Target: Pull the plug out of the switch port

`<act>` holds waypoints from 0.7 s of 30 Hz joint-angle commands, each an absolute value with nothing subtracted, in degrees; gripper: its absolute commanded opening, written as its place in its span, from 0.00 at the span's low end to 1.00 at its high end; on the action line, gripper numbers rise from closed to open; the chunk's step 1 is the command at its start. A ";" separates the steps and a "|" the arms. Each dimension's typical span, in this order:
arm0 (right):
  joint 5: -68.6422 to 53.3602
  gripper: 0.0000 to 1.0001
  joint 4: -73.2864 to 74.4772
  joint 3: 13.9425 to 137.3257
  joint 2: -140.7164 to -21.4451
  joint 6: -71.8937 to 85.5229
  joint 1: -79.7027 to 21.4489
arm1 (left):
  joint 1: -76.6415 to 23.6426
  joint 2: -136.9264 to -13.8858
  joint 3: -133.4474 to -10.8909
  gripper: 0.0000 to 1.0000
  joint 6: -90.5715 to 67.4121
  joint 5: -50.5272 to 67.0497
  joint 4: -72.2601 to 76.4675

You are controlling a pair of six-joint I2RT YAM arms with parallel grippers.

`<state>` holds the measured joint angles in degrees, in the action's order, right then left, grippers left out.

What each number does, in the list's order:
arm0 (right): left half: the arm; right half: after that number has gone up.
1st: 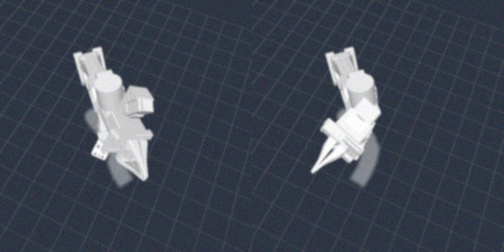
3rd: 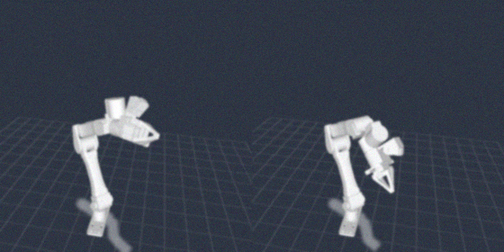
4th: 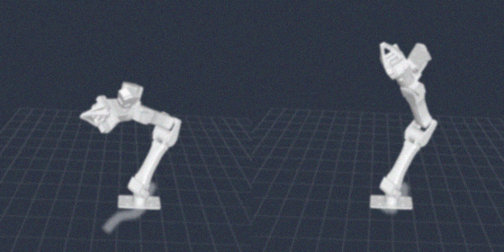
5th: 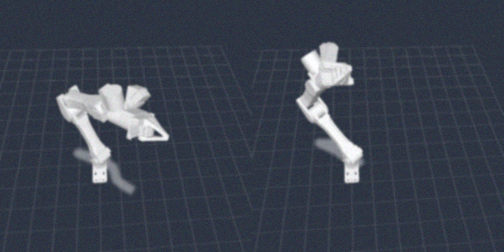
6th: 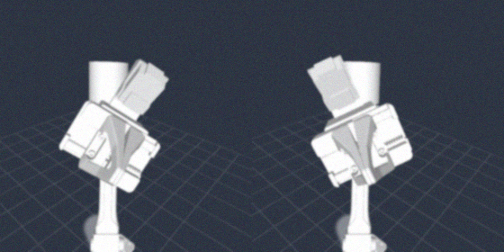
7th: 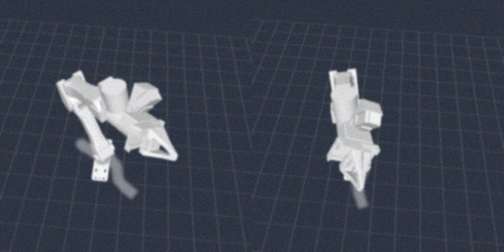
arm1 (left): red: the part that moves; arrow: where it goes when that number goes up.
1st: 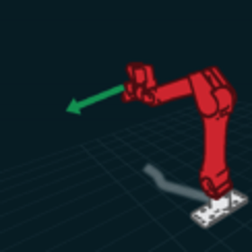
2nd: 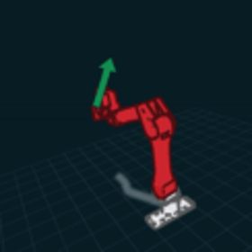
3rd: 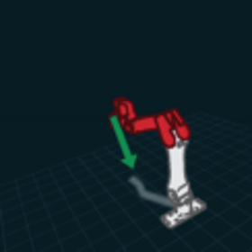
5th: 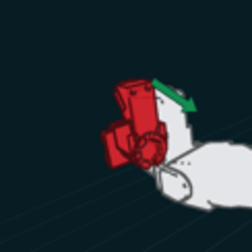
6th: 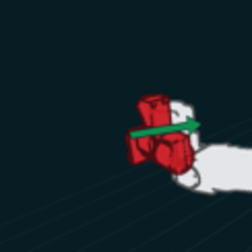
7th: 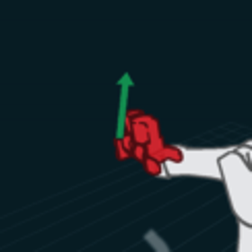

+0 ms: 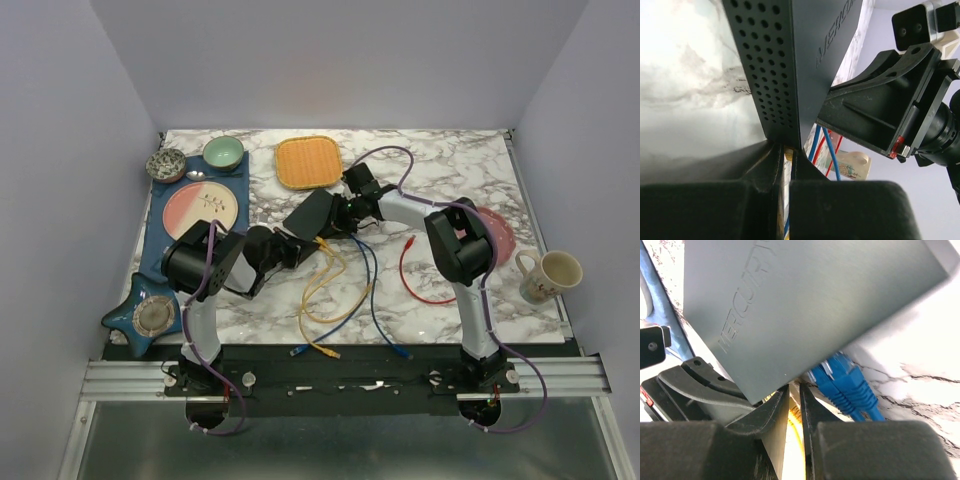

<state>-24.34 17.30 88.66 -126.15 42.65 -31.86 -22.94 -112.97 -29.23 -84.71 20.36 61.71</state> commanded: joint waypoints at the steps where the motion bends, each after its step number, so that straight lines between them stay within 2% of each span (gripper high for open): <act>1: -22.50 0.25 7.56 88.79 -127.36 44.03 -33.75 | -29.62 -110.58 -27.25 0.00 -80.52 35.07 49.67; 10: -21.80 0.25 4.66 77.36 -118.48 43.68 -33.75 | -29.53 -102.66 -32.61 0.00 -70.77 37.97 30.25; 17: -17.93 0.33 4.48 71.37 -110.75 41.14 -33.75 | -29.44 -97.74 -35.06 0.01 -63.91 37.00 17.43; 20: -16.62 0.37 4.57 70.05 -108.73 40.35 -33.75 | -29.36 -95.81 -36.56 0.18 -61.71 36.30 12.68; 21: -16.26 0.38 4.66 69.70 -108.20 40.25 -33.75 | -29.27 -94.67 -37.00 0.29 -60.22 36.12 11.35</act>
